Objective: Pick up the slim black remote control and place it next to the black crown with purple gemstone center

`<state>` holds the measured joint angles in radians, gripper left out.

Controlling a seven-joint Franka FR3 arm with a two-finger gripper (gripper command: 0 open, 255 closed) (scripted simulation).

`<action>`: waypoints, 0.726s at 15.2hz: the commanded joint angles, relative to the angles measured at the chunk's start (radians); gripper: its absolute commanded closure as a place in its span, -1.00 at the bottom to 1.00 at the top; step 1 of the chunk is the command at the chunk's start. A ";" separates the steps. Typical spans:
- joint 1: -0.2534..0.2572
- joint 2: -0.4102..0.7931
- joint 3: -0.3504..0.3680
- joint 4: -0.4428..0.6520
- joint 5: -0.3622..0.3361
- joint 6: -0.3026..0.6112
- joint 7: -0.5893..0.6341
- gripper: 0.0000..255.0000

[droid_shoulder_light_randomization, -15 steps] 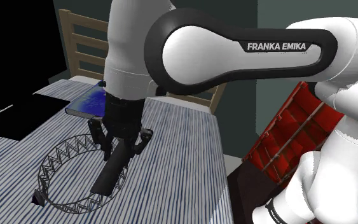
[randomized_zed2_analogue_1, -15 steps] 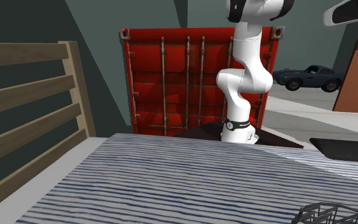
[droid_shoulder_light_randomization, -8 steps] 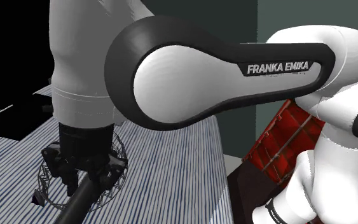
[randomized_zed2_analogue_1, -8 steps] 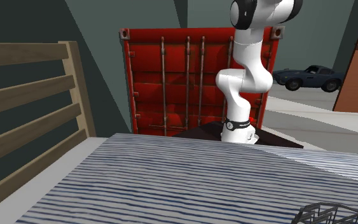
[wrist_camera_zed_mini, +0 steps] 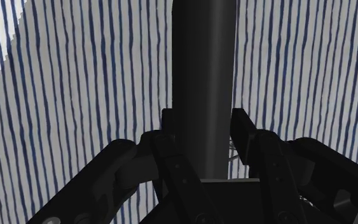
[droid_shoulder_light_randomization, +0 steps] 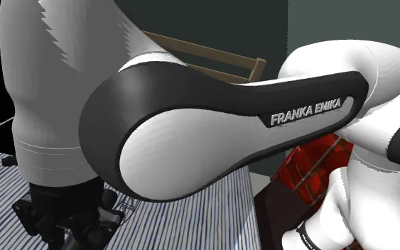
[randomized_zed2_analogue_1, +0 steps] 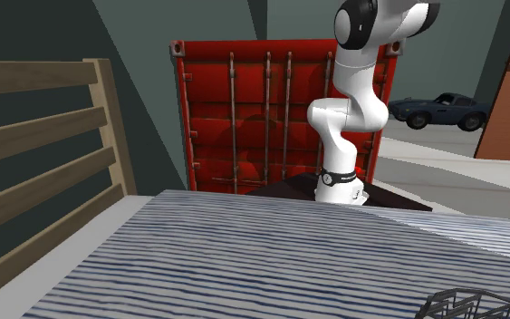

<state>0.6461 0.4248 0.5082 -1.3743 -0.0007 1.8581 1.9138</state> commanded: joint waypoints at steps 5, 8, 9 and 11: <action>-0.004 0.006 -0.003 -0.074 -0.001 0.079 -0.007 1.00; -0.006 0.011 -0.004 -0.108 -0.002 0.117 -0.011 1.00; -0.006 0.013 -0.005 -0.118 -0.003 0.129 -0.012 1.00; -0.007 0.018 -0.006 -0.139 -0.004 0.154 -0.015 1.00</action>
<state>0.6399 0.4423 0.5020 -1.4997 -0.0052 1.9975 1.9003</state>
